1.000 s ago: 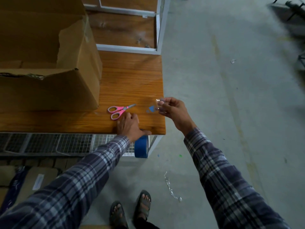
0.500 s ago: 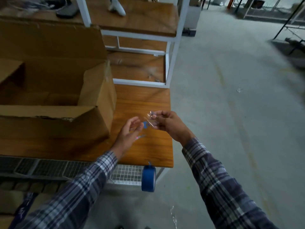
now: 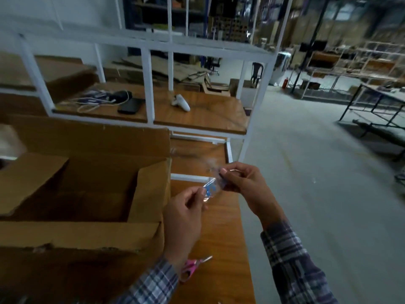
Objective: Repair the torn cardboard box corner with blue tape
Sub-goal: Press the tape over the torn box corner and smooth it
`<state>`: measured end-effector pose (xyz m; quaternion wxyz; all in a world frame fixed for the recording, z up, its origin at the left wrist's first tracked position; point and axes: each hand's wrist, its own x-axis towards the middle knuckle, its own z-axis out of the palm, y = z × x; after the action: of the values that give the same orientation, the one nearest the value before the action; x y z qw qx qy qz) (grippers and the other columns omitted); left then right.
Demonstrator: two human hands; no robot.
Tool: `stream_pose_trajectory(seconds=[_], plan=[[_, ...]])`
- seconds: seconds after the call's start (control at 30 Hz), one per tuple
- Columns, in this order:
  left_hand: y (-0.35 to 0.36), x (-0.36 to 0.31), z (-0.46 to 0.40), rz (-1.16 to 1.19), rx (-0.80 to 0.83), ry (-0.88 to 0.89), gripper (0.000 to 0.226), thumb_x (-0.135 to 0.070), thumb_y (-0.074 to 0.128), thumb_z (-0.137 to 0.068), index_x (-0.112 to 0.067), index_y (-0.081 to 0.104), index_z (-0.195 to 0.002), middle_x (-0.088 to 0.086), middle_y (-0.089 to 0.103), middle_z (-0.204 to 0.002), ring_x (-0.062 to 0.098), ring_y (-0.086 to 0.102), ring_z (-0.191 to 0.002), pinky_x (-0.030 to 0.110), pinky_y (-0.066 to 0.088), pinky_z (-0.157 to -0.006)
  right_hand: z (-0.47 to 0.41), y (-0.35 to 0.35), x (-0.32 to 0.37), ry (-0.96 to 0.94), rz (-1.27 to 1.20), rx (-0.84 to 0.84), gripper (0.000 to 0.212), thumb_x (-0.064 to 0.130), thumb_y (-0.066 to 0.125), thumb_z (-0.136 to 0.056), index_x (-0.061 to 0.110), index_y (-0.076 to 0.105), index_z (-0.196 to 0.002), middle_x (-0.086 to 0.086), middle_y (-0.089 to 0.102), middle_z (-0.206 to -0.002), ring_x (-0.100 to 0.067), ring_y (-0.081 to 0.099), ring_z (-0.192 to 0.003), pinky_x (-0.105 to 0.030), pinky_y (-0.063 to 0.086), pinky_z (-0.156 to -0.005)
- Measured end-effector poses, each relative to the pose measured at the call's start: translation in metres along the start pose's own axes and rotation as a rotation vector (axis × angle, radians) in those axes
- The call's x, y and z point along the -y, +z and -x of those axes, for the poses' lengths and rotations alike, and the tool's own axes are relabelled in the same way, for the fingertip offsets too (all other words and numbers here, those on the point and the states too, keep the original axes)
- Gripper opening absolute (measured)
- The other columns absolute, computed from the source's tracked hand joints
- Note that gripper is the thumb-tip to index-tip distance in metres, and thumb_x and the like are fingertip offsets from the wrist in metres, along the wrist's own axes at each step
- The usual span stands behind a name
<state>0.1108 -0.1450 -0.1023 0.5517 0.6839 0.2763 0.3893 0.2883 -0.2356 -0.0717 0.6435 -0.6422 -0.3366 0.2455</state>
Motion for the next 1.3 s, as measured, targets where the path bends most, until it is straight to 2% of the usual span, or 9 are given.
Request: stream_pose_trajectory(seconds=[0.17,0.3,0.43,0.57,0.67,0.83,1.0,1.13,1.3], plan=[[-0.025,-0.042,-0.022,0.035,0.036,0.057,0.021,-0.031,0.061,-0.106,-0.049,0.069,-0.098,-0.019,0.081,-0.088,0.008,0.080,-0.076,0.030,0.067,-0.066,-0.021,0.017,0.057,-0.180,0.139,0.001,0.009,0.007,0.072,-0.099,0.008,0.081,-0.103,-0.007,0.082,-0.085,-0.015,0.076,-0.074,-0.026,0.061,-0.068],[-0.040,-0.060,-0.038,0.150,-0.003,-0.046,0.017,-0.029,0.060,-0.107,-0.039,0.073,-0.107,-0.010,0.083,-0.099,0.013,0.082,-0.080,0.033,0.066,-0.064,-0.048,0.035,0.084,-0.303,0.281,0.039,0.008,0.013,0.073,-0.100,0.015,0.080,-0.102,-0.005,0.083,-0.090,-0.021,0.081,-0.083,-0.033,0.065,-0.074],[-0.054,-0.074,-0.057,0.262,-0.048,-0.197,0.021,-0.031,0.057,-0.110,-0.030,0.074,-0.122,-0.009,0.084,-0.107,0.016,0.079,-0.067,0.024,0.044,-0.050,-0.082,0.055,0.100,-0.401,0.379,0.103,0.009,0.016,0.072,-0.101,0.016,0.079,-0.106,-0.002,0.082,-0.092,-0.021,0.080,-0.085,-0.043,0.068,-0.081],[-0.073,-0.074,-0.073,0.235,0.012,-0.322,0.020,-0.043,0.049,-0.111,-0.038,0.069,-0.113,-0.008,0.085,-0.107,0.014,0.076,-0.064,0.020,0.039,-0.048,-0.119,0.066,0.109,-0.490,0.372,0.173,0.010,0.019,0.071,-0.102,0.019,0.079,-0.107,-0.003,0.081,-0.095,-0.023,0.080,-0.084,-0.051,0.067,-0.080],[-0.084,-0.066,-0.084,0.067,-0.031,-0.365,0.019,-0.056,0.052,-0.105,-0.044,0.066,-0.105,-0.011,0.081,-0.113,0.017,0.080,-0.078,0.029,0.051,-0.062,-0.146,0.064,0.110,-0.484,0.348,0.319,0.010,0.016,0.070,-0.102,0.016,0.078,-0.109,-0.006,0.081,-0.097,-0.024,0.081,-0.087,-0.047,0.067,-0.082],[-0.081,-0.055,-0.112,-0.136,0.062,-0.269,0.073,-0.069,0.070,-0.075,-0.034,0.064,-0.139,-0.011,0.074,-0.127,0.011,0.072,-0.116,0.038,0.059,-0.096,-0.186,0.071,0.077,-0.431,0.336,0.576,0.013,0.005,0.065,-0.103,0.004,0.074,-0.113,-0.010,0.080,-0.095,-0.015,0.078,-0.083,-0.024,0.062,-0.073],[-0.067,-0.015,-0.139,-0.233,0.041,-0.297,0.011,-0.027,0.074,-0.098,-0.024,0.083,-0.104,0.003,0.083,-0.105,0.022,0.076,-0.103,0.042,0.060,-0.096,-0.209,0.075,0.033,-0.355,0.230,0.659,0.016,0.011,0.069,-0.103,0.000,0.074,-0.114,-0.024,0.078,-0.100,-0.046,0.075,-0.093,-0.051,0.063,-0.082],[-0.063,0.015,-0.142,-0.279,0.013,-0.419,0.015,-0.021,0.069,-0.104,-0.020,0.083,-0.108,0.000,0.084,-0.100,0.023,0.076,-0.102,0.035,0.059,-0.085,-0.216,0.074,0.002,-0.303,0.265,0.659,0.015,0.008,0.071,-0.100,0.001,0.076,-0.113,-0.011,0.082,-0.091,-0.027,0.080,-0.084,-0.030,0.065,-0.074],[-0.049,0.029,-0.145,-0.275,-0.073,-0.484,0.011,-0.018,0.071,-0.104,-0.014,0.075,-0.113,0.008,0.082,-0.097,0.023,0.079,-0.093,0.037,0.065,-0.084,-0.225,0.076,-0.033,-0.286,0.286,0.679,0.020,0.004,0.076,-0.096,-0.004,0.074,-0.113,-0.034,0.073,-0.090,-0.034,0.070,-0.076,-0.023,0.059,-0.066]])
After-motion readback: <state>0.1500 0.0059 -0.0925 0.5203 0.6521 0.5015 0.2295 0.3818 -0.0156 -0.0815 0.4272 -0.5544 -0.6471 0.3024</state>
